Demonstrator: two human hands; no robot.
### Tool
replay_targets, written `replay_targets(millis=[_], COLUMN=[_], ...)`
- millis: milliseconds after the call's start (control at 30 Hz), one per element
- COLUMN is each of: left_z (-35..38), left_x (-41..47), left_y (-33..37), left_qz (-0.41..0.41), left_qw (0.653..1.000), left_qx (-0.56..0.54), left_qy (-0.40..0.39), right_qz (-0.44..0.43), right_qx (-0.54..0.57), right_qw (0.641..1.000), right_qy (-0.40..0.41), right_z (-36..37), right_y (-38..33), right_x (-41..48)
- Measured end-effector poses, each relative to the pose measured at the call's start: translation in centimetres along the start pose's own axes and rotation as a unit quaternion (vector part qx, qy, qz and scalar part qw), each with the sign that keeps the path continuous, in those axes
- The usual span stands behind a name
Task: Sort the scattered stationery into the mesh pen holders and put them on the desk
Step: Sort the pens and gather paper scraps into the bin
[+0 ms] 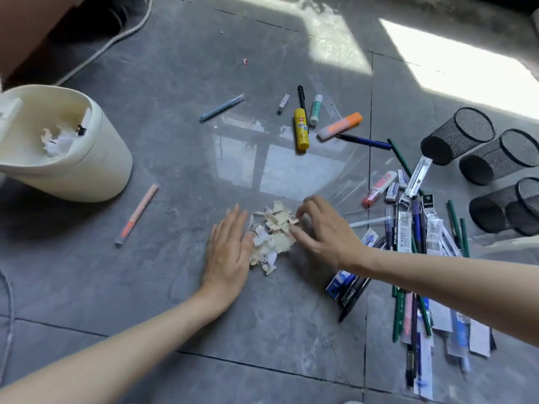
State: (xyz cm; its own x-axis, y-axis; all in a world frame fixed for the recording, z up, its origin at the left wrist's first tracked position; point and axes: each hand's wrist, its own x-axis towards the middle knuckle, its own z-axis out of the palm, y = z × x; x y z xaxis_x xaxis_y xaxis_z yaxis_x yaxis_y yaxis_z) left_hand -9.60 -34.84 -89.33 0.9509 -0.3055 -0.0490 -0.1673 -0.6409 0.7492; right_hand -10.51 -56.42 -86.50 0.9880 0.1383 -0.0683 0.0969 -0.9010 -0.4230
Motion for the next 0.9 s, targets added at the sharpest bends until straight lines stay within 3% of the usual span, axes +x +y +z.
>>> replay_targets(millis=[100,200,333,400,500,600,667,767,900], left_z=[2.9,4.3,3.6,2.9,2.7,2.4,1.9,1.1,1.2], left_x=[-1.3,-1.1,0.5,2.4,5.0,4.8,3.7,3.1,2.1], left_y=[1.3,3.6,4.0,3.6,2.8,2.4,2.3,1.8,1.2], left_qz=[-0.014,-0.016,0.015,0.010,0.020,0.062,0.076,0.075,0.066], left_qw=[1.000,0.992,0.987,0.993,0.996,0.983,0.978,0.984,0.987], left_qx=[-0.008,-0.121,-0.137,-0.105,-0.041,-0.067,-0.092,-0.107,-0.094], left_qy=[-0.011,-0.013,0.088,0.060,-0.079,-0.162,-0.172,-0.118,-0.114], right_qz=[0.052,0.045,0.134,0.168,0.184,0.197,0.199,0.206,0.254], right_qx=[0.124,0.233,0.299,0.327,0.298,0.289,0.305,0.304,0.313], right_qw=[0.989,0.967,0.945,0.929,0.936,0.936,0.931,0.929,0.901], right_qy=[-0.058,-0.098,-0.011,0.036,0.041,0.048,0.044,0.055,0.157], right_z=[0.5,1.8,2.1,1.4,0.7,1.3,2.1,3.4,5.6], right_y=[-0.2,-2.2,-3.2,-2.8,-1.7,-1.3,-2.3,-4.6,-7.1], right_x=[-0.1,-0.6,-0.8,-1.1,-2.7,-5.0,-6.0,-5.8,-3.6])
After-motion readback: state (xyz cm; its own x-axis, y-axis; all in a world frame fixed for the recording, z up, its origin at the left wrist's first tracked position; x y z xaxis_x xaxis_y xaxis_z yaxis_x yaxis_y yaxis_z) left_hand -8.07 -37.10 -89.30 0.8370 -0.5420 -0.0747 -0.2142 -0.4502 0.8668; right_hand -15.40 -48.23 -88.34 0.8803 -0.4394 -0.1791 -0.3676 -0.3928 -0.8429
